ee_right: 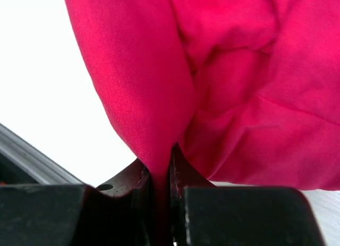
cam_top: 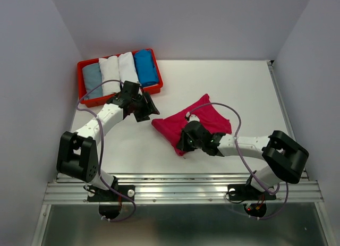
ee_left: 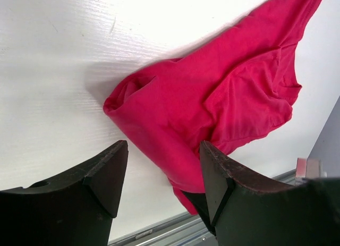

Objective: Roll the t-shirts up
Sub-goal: Roll the T-shirt to the center of the board.

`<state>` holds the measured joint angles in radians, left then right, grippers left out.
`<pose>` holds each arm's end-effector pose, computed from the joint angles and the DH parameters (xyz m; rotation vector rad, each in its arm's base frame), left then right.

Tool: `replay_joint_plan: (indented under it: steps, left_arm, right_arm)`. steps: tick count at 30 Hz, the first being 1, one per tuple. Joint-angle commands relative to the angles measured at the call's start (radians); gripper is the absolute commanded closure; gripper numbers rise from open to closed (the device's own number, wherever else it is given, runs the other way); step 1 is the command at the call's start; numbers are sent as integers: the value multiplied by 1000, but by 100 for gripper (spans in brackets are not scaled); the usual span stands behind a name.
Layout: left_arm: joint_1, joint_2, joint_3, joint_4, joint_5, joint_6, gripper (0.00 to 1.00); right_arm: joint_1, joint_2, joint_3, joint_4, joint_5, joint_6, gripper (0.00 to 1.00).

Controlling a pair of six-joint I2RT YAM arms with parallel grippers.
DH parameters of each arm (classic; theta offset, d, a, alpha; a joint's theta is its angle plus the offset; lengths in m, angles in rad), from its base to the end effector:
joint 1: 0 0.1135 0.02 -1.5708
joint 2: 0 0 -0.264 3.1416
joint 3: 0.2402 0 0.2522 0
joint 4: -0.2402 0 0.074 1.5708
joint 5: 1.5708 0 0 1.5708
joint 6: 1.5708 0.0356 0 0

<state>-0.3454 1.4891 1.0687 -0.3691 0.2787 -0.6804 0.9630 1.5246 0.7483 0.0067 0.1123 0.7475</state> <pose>0.3004 -0.1185 0.2546 -0.2715 2.4625 -0.8021 0.1764 0.2466 0.1723 -0.2052 2.4393 0.6920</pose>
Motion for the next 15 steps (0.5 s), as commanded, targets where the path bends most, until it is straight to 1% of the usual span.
replay_joint_plan:
  steps: [1,6,9,10,11,12,13,14,15]
  left_arm:
    - [-4,-44,8,-17,4,31,33]
    - [-24,-53,-22,-14,7,32,34]
    - [-35,-58,-35,-4,7,21,39]
    - [-43,-61,-42,2,8,16,44]
    - [-46,-61,-46,5,8,16,48]
    - [-50,-59,-50,9,8,13,54]
    - [-53,-56,-56,10,10,13,63]
    - [-59,-53,-59,10,8,13,77]
    - [-61,-52,-68,13,8,13,84]
  right_arm:
    - [-50,-53,-69,191,-172,113,99]
    - [-102,-70,-173,294,-253,229,99]
    - [-130,-73,-214,361,-279,288,99]
    - [-139,-73,-237,390,-293,299,99]
    - [-139,-72,-245,401,-299,318,99]
    - [-139,-72,-254,410,-304,326,99]
    - [-148,-72,-262,418,-307,331,99]
    - [-148,-73,-273,426,-309,338,99]
    - [-148,-75,-277,430,-309,348,99]
